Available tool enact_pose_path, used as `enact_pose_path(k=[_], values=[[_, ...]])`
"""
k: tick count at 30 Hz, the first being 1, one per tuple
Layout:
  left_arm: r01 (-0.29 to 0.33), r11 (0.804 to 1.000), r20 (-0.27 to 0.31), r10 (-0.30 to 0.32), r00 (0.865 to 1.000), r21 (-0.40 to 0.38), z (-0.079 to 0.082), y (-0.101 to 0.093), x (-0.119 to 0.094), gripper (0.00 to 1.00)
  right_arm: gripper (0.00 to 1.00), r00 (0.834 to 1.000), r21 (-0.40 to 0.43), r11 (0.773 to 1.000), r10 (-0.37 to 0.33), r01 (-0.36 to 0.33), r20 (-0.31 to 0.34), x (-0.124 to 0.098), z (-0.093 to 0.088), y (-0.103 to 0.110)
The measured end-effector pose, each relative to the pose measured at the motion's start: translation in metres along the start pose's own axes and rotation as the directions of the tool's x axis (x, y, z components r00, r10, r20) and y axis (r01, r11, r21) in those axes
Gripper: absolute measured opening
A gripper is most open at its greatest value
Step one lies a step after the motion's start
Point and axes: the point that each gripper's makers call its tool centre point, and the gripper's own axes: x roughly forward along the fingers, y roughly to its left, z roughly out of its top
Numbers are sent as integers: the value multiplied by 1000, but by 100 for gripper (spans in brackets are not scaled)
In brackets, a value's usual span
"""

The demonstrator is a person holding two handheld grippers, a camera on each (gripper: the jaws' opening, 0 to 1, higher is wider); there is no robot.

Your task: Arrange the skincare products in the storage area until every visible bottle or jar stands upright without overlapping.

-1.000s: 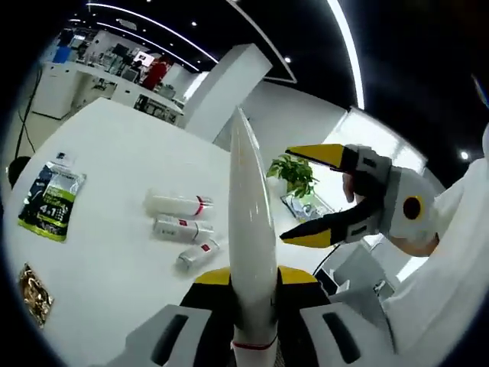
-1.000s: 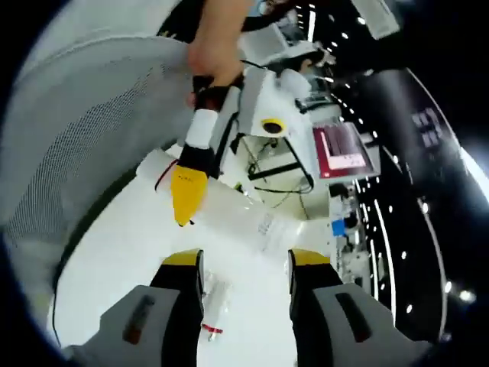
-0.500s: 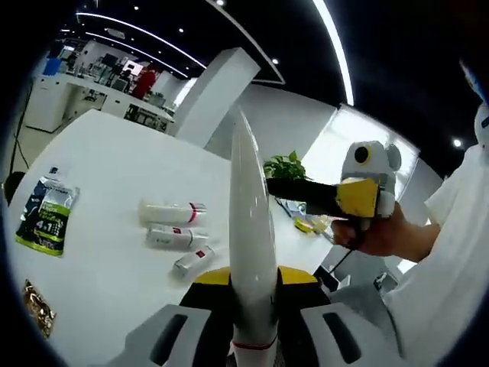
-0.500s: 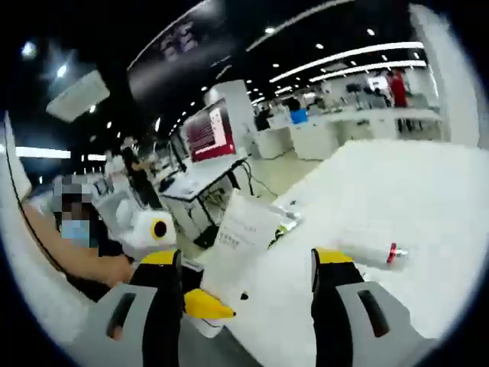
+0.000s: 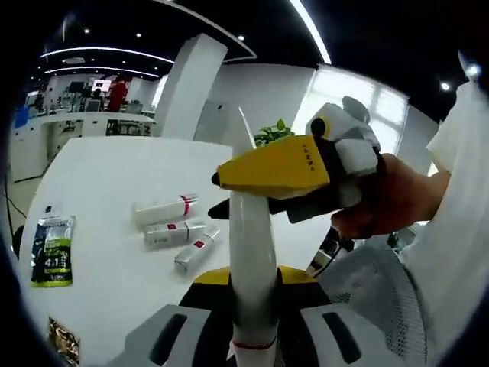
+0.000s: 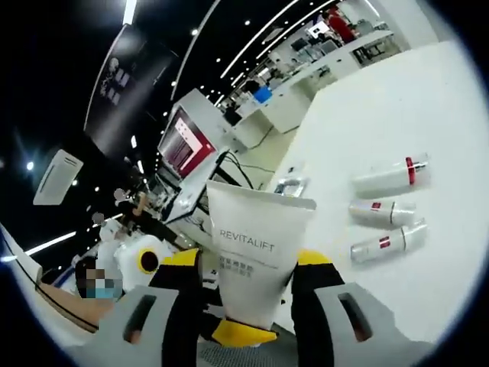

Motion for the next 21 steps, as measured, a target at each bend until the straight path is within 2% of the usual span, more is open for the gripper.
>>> enact_pose_path(k=[1, 3, 8, 9, 14, 17, 20, 21], values=[[-1, 1000, -5, 1, 1000, 7, -1, 0, 0, 19, 35, 1000, 7, 1000, -12, 12, 4, -1, -1, -3], [0, 1000, -24, 1, 1000, 21, -4, -2, 2, 19, 35, 1000, 41, 999, -5, 4, 4, -4, -3, -5], [24, 995, -52, -19, 998, 95, -10, -11, 7, 20, 32, 999, 32, 999, 20, -21, 30, -19, -8, -6], [30, 992, -60, -22, 998, 125, -11, -13, 8, 21, 32, 999, 18, 999, 25, -26, 37, -23, -10, -6], [41, 986, -52, -33, 998, 163, -9, -20, 11, 22, 31, 998, -29, 999, 39, -38, 43, -31, -8, -2], [36, 977, -45, -27, 999, 210, -6, -25, 13, 23, 30, 998, -100, 994, 50, -45, 46, -38, -6, 5], [18, 958, -90, 8, 996, 287, -6, -25, 15, 24, 30, 997, -167, 985, 61, -51, 54, -42, -2, 8], [17, 946, -85, 11, 996, 323, -4, -26, 15, 25, 30, 996, -167, 985, 64, -53, 57, -44, -1, 8]])
